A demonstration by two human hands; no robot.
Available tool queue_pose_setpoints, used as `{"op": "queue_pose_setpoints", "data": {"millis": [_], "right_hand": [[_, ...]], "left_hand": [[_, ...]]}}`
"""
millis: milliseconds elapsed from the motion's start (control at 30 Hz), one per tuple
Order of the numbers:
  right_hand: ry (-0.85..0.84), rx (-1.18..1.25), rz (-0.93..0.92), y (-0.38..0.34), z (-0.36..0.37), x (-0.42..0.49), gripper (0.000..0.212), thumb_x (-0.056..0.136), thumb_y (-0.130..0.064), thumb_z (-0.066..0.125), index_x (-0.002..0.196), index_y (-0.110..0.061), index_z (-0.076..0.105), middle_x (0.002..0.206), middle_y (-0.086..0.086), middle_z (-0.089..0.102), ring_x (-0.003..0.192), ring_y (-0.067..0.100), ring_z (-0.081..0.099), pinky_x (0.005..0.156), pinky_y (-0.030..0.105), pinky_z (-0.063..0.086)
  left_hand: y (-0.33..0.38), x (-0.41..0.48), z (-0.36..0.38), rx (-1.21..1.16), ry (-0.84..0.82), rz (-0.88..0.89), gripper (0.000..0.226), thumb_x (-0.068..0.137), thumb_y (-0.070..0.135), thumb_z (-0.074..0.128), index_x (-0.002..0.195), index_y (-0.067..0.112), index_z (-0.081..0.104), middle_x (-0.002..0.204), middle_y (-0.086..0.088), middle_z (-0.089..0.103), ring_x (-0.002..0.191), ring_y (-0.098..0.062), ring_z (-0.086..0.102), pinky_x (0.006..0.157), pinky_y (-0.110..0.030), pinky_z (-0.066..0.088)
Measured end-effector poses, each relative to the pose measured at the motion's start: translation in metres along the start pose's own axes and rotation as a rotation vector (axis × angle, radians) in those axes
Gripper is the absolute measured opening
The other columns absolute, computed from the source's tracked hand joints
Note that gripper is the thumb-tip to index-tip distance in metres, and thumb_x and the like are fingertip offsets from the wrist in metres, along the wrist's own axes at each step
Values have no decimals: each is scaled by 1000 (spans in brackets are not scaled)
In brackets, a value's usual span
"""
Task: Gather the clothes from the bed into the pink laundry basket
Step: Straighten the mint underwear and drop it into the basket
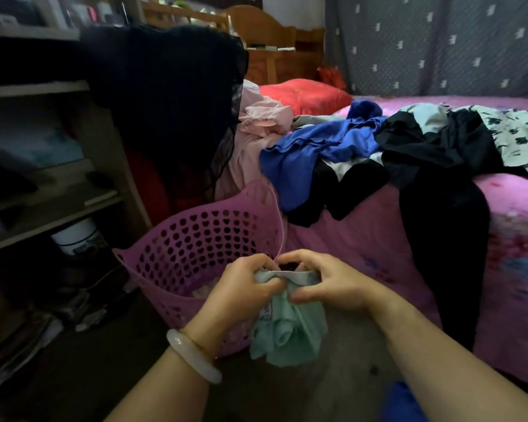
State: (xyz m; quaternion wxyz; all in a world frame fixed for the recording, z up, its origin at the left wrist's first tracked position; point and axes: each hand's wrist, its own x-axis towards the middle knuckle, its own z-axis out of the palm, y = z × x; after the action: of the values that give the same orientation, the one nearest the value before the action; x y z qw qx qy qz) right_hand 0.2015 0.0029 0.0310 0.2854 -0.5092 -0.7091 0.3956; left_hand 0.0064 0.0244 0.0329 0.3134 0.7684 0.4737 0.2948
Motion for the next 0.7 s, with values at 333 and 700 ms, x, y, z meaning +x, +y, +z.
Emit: {"op": "queue_pose_setpoints", "data": {"millis": [333, 700], "right_hand": [[357, 244, 19, 3, -10, -1, 16, 87, -7, 66, 75, -15, 72, 80, 8, 70, 76, 18, 63, 77, 39, 52], [368, 1189, -25, -19, -31, -12, 23, 101, -14, 37, 85, -12, 54, 97, 22, 70, 82, 32, 72, 66, 40, 60]], "left_hand": [[-22, 0, -23, 230, -198, -94, 24, 71, 24, 82, 92, 25, 72, 86, 10, 71, 80, -4, 66, 71, -25, 56], [-36, -9, -21, 244, -477, -342, 29, 74, 31, 78, 98, 17, 72, 101, -2, 71, 93, -16, 67, 81, -34, 58]]}}
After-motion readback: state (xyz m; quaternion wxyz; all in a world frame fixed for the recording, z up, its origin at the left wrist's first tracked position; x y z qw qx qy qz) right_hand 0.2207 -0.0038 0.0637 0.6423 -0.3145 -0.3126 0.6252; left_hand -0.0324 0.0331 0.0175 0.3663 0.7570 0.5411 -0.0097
